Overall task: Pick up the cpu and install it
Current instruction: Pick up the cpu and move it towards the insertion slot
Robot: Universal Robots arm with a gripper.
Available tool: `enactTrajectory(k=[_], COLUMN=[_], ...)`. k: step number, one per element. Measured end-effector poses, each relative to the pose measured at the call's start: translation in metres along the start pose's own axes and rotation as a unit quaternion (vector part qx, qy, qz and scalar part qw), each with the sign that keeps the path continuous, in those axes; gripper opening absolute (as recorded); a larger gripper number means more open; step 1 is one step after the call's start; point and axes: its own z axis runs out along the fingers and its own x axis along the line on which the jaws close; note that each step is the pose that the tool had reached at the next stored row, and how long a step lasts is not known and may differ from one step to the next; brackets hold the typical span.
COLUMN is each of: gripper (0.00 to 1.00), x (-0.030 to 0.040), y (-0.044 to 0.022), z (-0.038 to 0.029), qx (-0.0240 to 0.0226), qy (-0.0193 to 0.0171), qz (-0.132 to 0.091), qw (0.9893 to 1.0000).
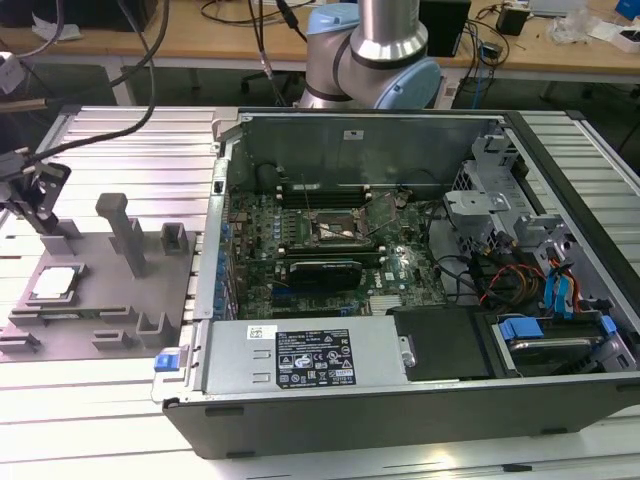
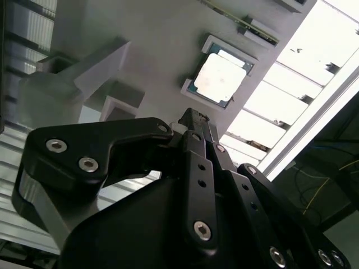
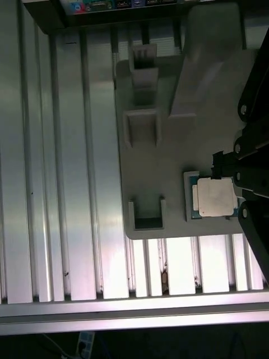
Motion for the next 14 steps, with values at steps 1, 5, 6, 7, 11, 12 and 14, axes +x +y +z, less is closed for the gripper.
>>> enactTrajectory(k=[1,5,6,7,11,12,14], gripper=[0.11,0.11,0.11,0.11,0.11,0.11,0.11], x=[0.0003,0.0014,0.0017,0.0021,0.0042,0.0055,0.0075], y=[-0.001,-0.0059,-0.0067,-0.0077,-0.0116,-0.0136,-0.0153], z=[0.0016,0.0089,0.0108,0.0129,0.0217,0.0264,0.0323], qx=[0.0001,0.0002,0.0003,0.0003,0.0003,0.0003,0.0007], qy=[0.0004,0.003,0.0034,0.0036,0.004,0.0042,0.0064], qz=[0.0,0.0,0.0,0.0,0.0,0.0,0.0], qw=[1.0,1.0,1.0,1.0,1.0,1.0,1.0])
